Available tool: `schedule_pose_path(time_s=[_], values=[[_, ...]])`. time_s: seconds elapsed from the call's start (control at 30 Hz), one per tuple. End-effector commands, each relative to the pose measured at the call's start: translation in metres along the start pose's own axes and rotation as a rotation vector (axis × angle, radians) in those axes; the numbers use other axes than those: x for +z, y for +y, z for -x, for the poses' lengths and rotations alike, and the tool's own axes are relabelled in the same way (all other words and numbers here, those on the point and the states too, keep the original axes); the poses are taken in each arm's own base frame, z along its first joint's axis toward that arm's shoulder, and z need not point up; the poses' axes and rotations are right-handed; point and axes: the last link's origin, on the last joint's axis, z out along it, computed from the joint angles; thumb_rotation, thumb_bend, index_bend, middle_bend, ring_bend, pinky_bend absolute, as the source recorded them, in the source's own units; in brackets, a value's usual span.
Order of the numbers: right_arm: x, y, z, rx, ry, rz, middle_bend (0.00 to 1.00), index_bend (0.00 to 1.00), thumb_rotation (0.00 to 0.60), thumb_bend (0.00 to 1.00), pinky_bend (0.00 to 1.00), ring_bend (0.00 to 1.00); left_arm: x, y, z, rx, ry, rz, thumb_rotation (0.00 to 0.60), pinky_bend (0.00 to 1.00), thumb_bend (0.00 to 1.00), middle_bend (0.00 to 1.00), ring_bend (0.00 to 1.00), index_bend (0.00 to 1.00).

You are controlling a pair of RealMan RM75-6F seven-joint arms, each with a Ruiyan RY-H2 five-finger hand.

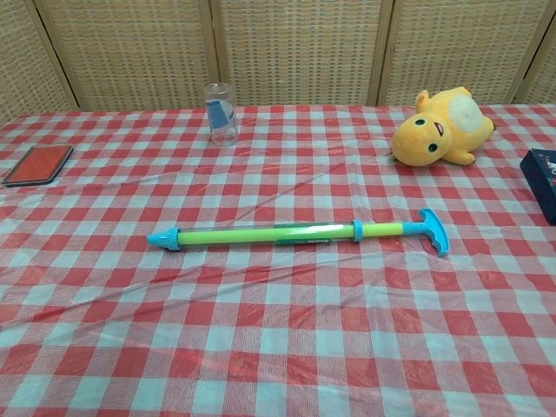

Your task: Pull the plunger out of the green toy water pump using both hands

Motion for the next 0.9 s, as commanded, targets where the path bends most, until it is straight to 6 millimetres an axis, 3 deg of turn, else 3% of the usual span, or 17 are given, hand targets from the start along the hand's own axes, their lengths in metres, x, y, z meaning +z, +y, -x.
schedule_pose_path(time_s=[0.03, 0.9], values=[[0.0, -0.001, 0.001, 0.0, -0.004, 0.002, 0.0, 0.0, 0.6, 0.08, 0.0, 0.0, 0.0, 0.0, 0.002, 0.005, -0.014, -0.006, 0.6, 0.0, 0.0, 0.0, 0.0, 0.0], [0.005, -0.012, 0.019, -0.005, -0.034, 0.0, 0.0, 0.0, 0.6, 0.08, 0.0, 0.0, 0.001, 0.0, 0.001, -0.015, -0.016, -0.023, 0.6, 0.0, 0.0, 0.0, 0.0, 0.0]])
